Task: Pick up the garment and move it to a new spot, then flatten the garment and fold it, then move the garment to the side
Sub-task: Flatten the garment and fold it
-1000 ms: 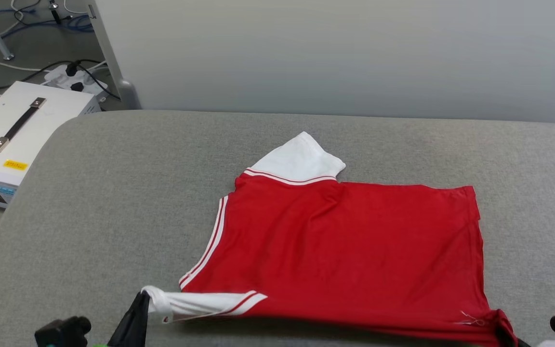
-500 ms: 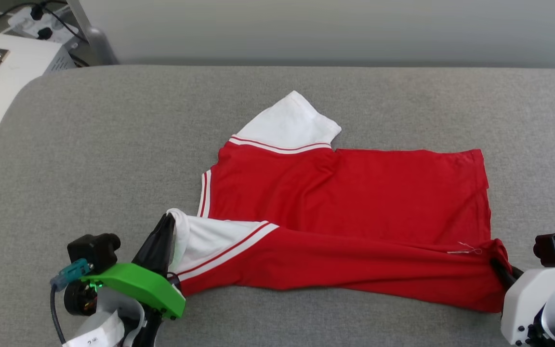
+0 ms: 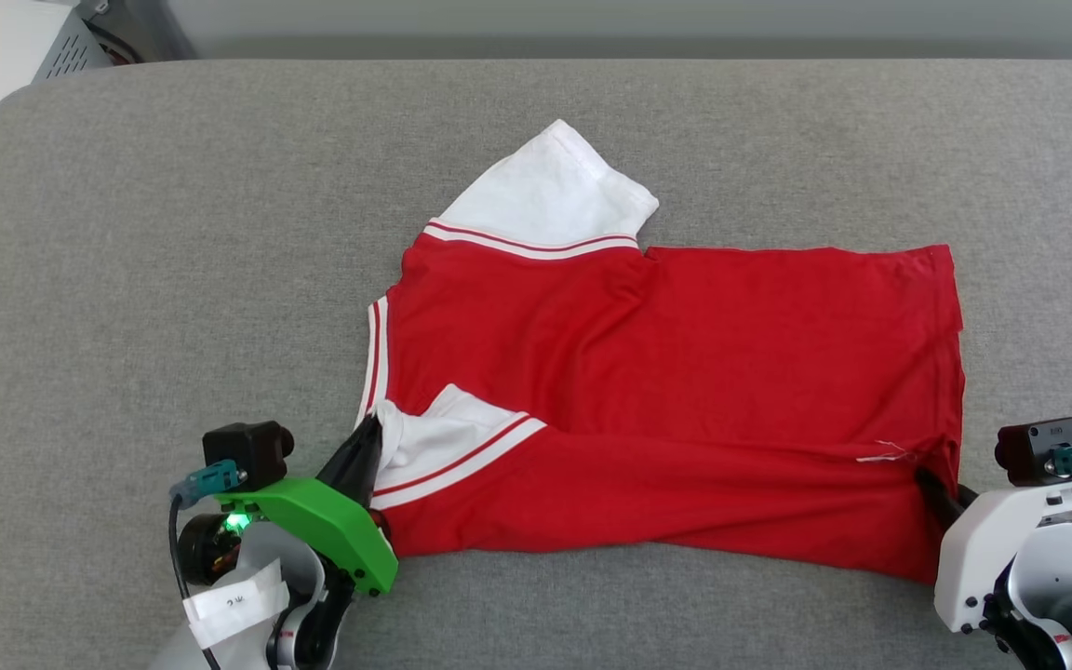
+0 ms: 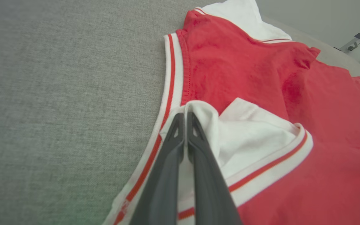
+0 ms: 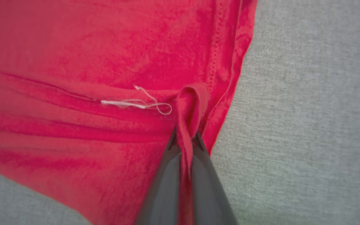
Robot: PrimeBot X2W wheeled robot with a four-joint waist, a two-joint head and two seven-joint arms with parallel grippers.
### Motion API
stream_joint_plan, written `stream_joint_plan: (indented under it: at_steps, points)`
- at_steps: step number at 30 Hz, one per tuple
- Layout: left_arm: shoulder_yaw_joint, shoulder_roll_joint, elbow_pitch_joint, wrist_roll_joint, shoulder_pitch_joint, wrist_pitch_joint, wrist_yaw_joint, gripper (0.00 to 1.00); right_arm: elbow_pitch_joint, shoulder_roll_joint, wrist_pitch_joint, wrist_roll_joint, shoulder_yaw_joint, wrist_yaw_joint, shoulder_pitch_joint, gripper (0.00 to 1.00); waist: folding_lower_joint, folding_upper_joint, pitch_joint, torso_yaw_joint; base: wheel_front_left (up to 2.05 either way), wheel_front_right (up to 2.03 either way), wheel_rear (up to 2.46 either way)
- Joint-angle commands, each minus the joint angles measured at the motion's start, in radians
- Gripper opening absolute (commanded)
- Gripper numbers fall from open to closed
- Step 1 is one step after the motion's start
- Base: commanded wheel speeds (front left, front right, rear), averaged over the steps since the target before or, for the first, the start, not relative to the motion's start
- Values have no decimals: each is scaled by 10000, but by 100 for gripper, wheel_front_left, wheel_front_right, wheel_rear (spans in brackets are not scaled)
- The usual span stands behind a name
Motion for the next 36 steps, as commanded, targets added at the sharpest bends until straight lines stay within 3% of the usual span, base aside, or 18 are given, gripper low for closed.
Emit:
stream_joint_plan:
  at_steps: [1, 2, 3, 4, 5, 6, 13, 17, 21, 31, 36]
  points:
    - [-30, -89, 127, 75, -216, -2, -104, 18, 207, 74, -139, -12, 80, -80, -123, 99, 0, 0, -102, 21, 0, 0, 0]
    - [-26, -116, 209, 64, -244, -48, -115, 38, 251, 54, -303, -86, 120, -80, -134, 100, 0, 0, -170, 21, 0, 0, 0]
    - [-23, -126, 264, 51, -256, -70, -125, 47, 257, 42, -519, -203, 129, -80, -153, 100, 0, 0, -236, 12, 0, 0, 0]
    - [-14, -124, 312, 44, -259, -109, -133, 64, 260, 107, -816, -257, 104, -80, -170, 100, 0, 0, -316, 1, 0, 0, 0]
    - [3, -114, 339, 46, -256, -157, -124, 89, 268, 186, -1052, -274, 62, -80, -174, 100, 0, 0, -389, -6, 0, 0, 0]
    - [37, -97, 364, 42, -240, -215, -97, 100, 271, 246, -1353, -357, 25, -80, -166, 100, 0, 0, -493, -11, 0, 0, 0]
    - [286, 279, 23, 117, -45, -378, 284, 100, -9, 840, -3250, -911, -575, -80, 29, 100, 0, 0, -1139, -61, 0, 0, 0]
    - [381, 738, -504, 70, 155, 143, 542, 100, -307, 1206, -3313, -1346, -877, -80, 324, 100, 0, 0, -1377, -131, 0, 0, 0]
    - [282, 1351, -1023, -359, 326, 1845, 638, 100, -703, 1520, -3101, -1566, -1038, -80, 643, 100, 0, 0, -1528, -143, 0, 0, 0]
    - [-189, 2292, -2735, -1866, 948, 6510, 1666, 100, -1235, 1870, -2583, -1651, -1150, -80, 1038, 100, 0, 0, -1436, -252, 0, 0, 0]
    - [-429, 2429, -2751, -1925, 1184, 7252, 2117, 100, -1362, 1942, -2537, -1558, -1044, -80, 952, 100, 0, 0, -1135, -430, 0, 0, 0]
